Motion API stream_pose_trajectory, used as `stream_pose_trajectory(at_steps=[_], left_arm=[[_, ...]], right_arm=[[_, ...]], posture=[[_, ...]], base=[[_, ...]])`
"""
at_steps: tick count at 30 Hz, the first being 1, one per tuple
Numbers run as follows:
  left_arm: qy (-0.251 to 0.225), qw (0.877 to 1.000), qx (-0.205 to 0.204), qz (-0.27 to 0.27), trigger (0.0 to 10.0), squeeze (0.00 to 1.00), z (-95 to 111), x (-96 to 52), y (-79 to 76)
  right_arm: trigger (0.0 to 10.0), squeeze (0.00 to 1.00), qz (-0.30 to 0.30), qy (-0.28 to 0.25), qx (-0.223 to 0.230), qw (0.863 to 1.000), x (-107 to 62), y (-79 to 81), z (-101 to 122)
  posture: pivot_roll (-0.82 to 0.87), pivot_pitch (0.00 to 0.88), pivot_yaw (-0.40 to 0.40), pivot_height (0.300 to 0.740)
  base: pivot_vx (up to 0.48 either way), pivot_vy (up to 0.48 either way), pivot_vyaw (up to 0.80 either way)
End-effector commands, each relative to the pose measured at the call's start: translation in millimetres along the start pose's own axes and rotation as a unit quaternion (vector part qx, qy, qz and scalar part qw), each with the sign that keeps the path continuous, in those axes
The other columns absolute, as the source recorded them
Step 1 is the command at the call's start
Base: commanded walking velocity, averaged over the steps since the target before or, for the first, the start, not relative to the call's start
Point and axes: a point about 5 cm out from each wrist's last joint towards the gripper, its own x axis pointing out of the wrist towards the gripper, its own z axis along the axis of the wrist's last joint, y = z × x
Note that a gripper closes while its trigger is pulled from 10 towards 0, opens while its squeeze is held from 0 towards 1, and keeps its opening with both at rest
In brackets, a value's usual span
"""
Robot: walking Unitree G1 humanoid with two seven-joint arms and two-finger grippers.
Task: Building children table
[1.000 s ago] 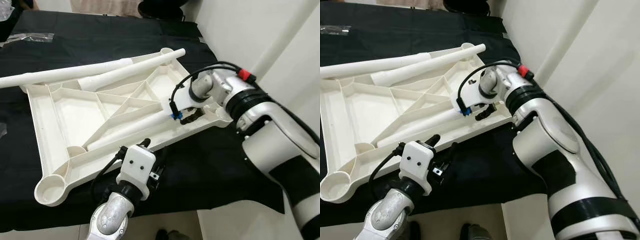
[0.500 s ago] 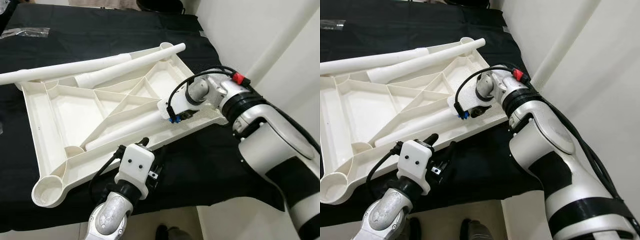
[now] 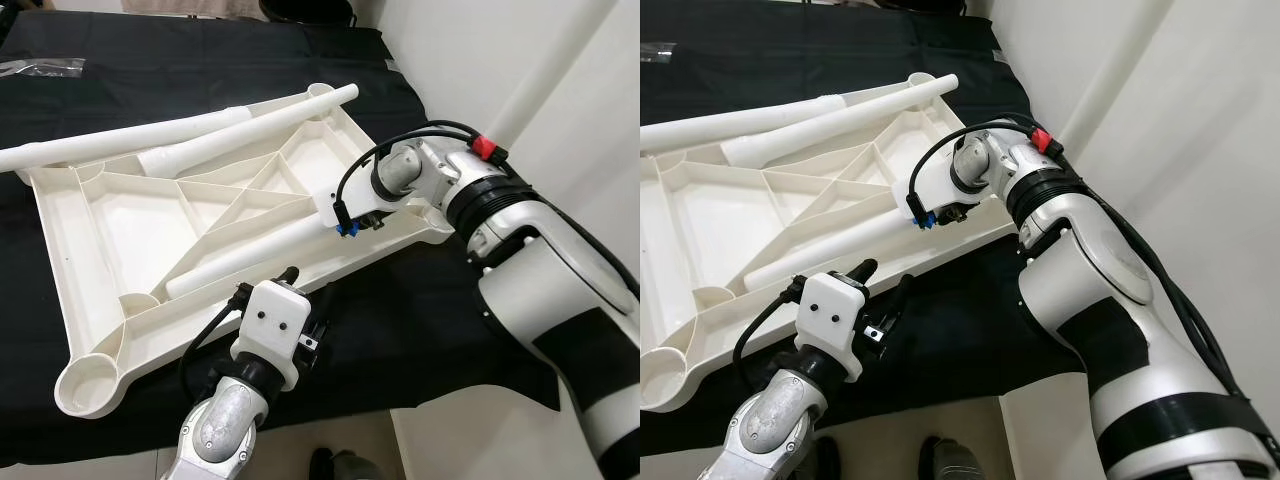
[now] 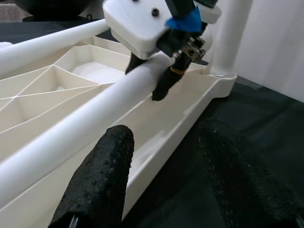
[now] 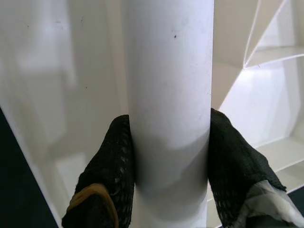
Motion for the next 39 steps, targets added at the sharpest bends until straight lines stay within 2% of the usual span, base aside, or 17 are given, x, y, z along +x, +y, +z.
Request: stream_pose_trajectory(at_steps=[1, 4, 13, 16, 17, 18, 19, 20, 21, 23, 24, 26, 27, 28, 29, 33, 39], left_arm=[[0.006, 1.000, -0.014, -0.005, 10.0, 0.00, -1.8, 1.3, -6.9], [0.006, 1.000, -0.012, -0.003, 10.0, 0.00, -2.7, 1.9, -5.7], [0.004, 1.000, -0.013, -0.006, 10.0, 0.00, -2.8, 3.8, -6.5], [0.003, 1.000, -0.011, -0.003, 10.0, 0.00, -2.1, 5.3, -4.7], [0.002, 1.000, -0.009, -0.001, 10.0, 0.00, -1.8, 5.9, -3.4], [0.002, 1.000, -0.009, -0.001, 10.0, 0.00, -1.8, 5.9, -3.4], [0.001, 1.000, -0.007, 0.001, 10.0, 0.00, -1.6, 6.4, -1.7], [0.001, 1.000, -0.007, 0.001, 10.0, 0.00, -1.6, 6.4, -1.7], [0.001, 1.000, -0.006, 0.003, 10.0, 0.00, -1.4, 7.1, 0.7], [0.001, 1.000, -0.006, 0.003, 10.0, 0.00, -1.4, 7.1, 0.7], [0.001, 1.000, -0.007, 0.009, 10.0, 0.00, -1.0, 8.2, 4.3], [0.001, 1.000, -0.007, 0.009, 10.0, 0.00, -1.0, 8.2, 4.3], [-0.003, 1.000, -0.003, 0.016, 10.0, 0.00, 1.3, 10.1, 10.8], [-0.003, 1.000, -0.003, 0.016, 10.0, 0.00, 1.3, 10.1, 10.8], [-0.006, 1.000, 0.012, 0.026, 10.0, 0.00, 4.0, 12.8, 20.3], [-0.021, 0.994, 0.094, 0.047, 10.0, 0.00, 14.8, 23.0, 55.4], [-0.032, 0.987, 0.142, 0.064, 10.0, 0.00, 28.1, 32.4, 77.7]], right_arm=[[0.0, 0.00, -0.068, -0.046, 0.009, 0.997, -21.6, -25.7, 11.7], [0.0, 0.00, -0.167, -0.105, 0.028, 0.980, -56.1, -56.7, 22.9], [0.0, 0.00, -0.242, -0.152, 0.049, 0.957, -82.6, -75.9, 29.8], [0.0, 0.00, -0.291, -0.283, 0.171, 0.898, -101.0, -88.3, 33.9], [0.0, 0.00, -0.310, -0.338, 0.230, 0.858, -108.8, -92.7, 32.2], [0.0, 0.00, -0.310, -0.338, 0.230, 0.858, -108.8, -92.7, 32.2], [0.0, 0.00, -0.338, -0.391, 0.294, 0.804, -117.0, -96.6, 26.9], [0.0, 0.00, -0.338, -0.391, 0.294, 0.804, -117.0, -96.6, 26.9], [0.0, 0.00, -0.358, -0.427, 0.352, 0.752, -122.4, -98.1, 19.1], [0.0, 0.00, -0.358, -0.427, 0.352, 0.752, -122.4, -98.1, 19.1], [0.0, 0.00, -0.374, -0.453, 0.396, 0.706, -125.3, -97.5, 10.7], [0.0, 0.00, -0.374, -0.453, 0.396, 0.706, -125.3, -97.5, 10.7], [0.0, 0.00, -0.389, -0.471, 0.435, 0.662, -124.3, -94.5, 1.7], [0.0, 0.00, -0.389, -0.471, 0.435, 0.662, -124.3, -94.5, 1.7], [0.0, 0.00, -0.396, -0.480, 0.466, 0.628, -118.8, -88.5, -7.3], [0.0, 0.00, -0.373, -0.492, 0.529, 0.583, -87.1, -64.0, -20.1], [0.0, 0.00, -0.359, -0.494, 0.551, 0.569, -69.8, -46.5, -18.6]], posture=[[-0.03, 0.185, -0.179, 0.740], [-0.03, 0.175, -0.170, 0.740], [-0.03, 0.172, -0.161, 0.740], [-0.02, 0.164, -0.166, 0.740], [-0.02, 0.162, -0.165, 0.740], [-0.02, 0.162, -0.165, 0.740], [-0.02, 0.159, -0.162, 0.740], [-0.02, 0.159, -0.162, 0.740], [-0.01, 0.154, -0.157, 0.740], [-0.01, 0.154, -0.157, 0.740], [0.00, 0.147, -0.149, 0.740], [0.00, 0.147, -0.149, 0.740], [0.00, 0.137, -0.139, 0.740], [0.00, 0.137, -0.139, 0.740], [0.01, 0.128, -0.135, 0.740], [0.01, 0.117, -0.121, 0.740], [0.02, 0.111, -0.113, 0.740]], base=[[0.000, 0.000, 0.00], [0.000, 0.000, 0.00], [0.000, 0.000, 0.00], [0.000, 0.000, 0.00], [0.000, 0.000, 0.00], [0.000, 0.000, 0.00], [0.000, 0.000, 0.00], [0.000, 0.000, 0.00], [0.000, 0.000, 0.00], [0.000, 0.000, 0.00], [0.000, 0.000, 0.00], [0.000, 0.000, 0.00], [0.000, 0.000, 0.00], [0.000, 0.000, 0.00], [0.000, 0.000, 0.00], [0.000, 0.000, 0.00], [0.000, 0.000, 0.00]])
